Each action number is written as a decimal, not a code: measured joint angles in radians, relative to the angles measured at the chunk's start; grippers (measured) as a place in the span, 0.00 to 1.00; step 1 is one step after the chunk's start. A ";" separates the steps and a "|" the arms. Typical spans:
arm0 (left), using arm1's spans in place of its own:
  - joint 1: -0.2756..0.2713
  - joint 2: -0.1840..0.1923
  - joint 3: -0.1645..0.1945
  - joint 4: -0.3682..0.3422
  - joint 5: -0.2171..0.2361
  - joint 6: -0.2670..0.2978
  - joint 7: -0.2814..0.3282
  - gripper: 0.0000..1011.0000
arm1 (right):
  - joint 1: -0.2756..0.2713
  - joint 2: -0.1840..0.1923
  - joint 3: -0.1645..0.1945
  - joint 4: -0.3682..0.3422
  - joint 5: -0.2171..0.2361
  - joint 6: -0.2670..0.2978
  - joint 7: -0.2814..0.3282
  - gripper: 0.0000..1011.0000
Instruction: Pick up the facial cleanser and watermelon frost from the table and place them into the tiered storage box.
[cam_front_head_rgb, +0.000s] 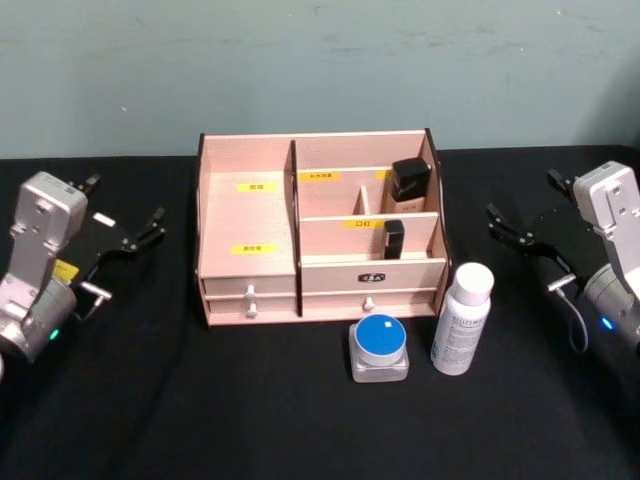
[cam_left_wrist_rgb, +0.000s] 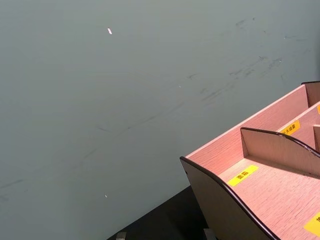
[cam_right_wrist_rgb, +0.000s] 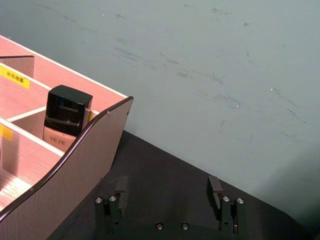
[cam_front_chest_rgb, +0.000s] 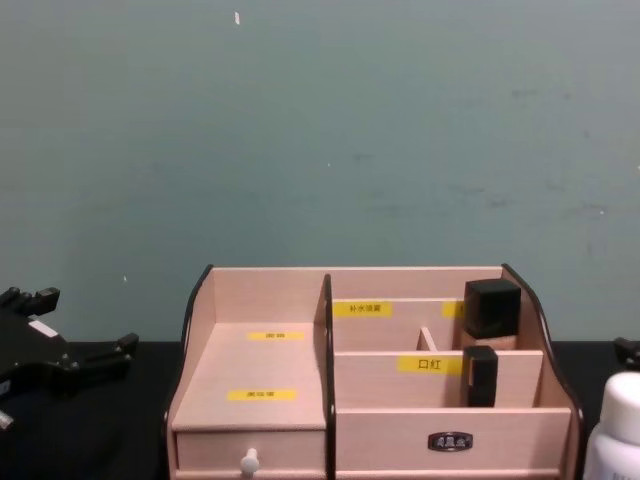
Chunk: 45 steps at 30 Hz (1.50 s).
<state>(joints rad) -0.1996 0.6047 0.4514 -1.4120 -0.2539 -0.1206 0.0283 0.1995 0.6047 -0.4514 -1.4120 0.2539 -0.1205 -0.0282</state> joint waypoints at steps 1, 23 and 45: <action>0.000 0.000 0.000 0.000 0.000 0.000 0.000 0.99 | 0.000 0.000 0.000 0.000 0.000 0.000 0.000 0.99; 0.000 0.000 0.000 0.000 0.000 0.000 0.000 0.99 | -0.265 0.119 0.152 -0.301 0.060 0.041 0.033 0.99; 0.000 0.000 0.000 0.000 0.000 0.000 0.000 0.99 | -0.715 0.248 0.426 -0.625 0.151 -0.051 0.057 0.99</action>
<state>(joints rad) -0.1995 0.6047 0.4514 -1.4119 -0.2539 -0.1205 0.0283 -0.5157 0.8525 -0.0254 -2.0374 0.4052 -0.1718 0.0285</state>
